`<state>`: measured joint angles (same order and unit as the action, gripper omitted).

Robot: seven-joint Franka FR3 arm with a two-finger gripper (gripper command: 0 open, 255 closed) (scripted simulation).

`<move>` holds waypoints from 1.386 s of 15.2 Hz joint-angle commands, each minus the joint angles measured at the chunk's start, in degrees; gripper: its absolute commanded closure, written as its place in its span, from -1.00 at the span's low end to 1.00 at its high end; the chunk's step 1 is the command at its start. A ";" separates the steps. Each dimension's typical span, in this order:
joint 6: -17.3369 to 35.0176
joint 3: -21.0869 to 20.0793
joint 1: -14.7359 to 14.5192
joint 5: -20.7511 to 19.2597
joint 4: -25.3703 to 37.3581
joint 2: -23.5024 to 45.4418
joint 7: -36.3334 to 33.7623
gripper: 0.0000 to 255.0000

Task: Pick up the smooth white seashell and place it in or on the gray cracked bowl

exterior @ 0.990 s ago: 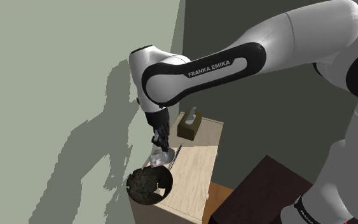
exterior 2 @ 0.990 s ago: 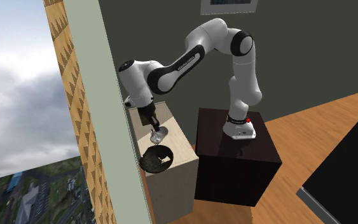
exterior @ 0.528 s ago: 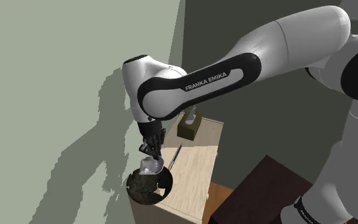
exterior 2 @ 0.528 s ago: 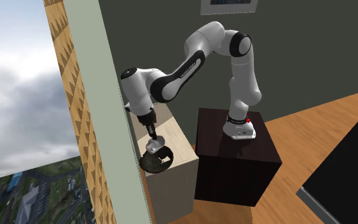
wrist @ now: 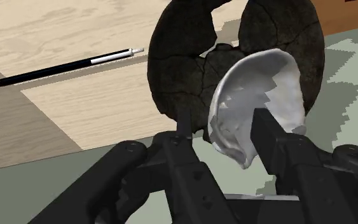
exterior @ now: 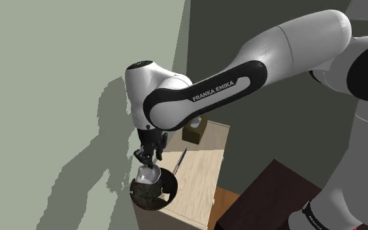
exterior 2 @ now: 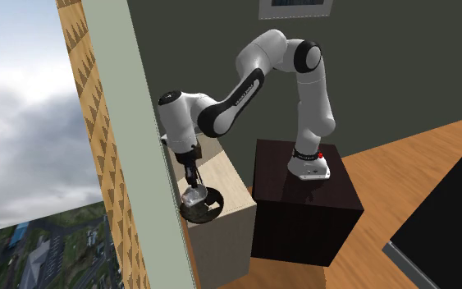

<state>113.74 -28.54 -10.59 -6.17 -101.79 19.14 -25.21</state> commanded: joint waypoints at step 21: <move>16.58 -22.05 15.77 -31.62 -3.24 19.23 -4.86 -1.00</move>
<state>131.13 -49.41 3.42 -35.75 -105.08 33.46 -55.87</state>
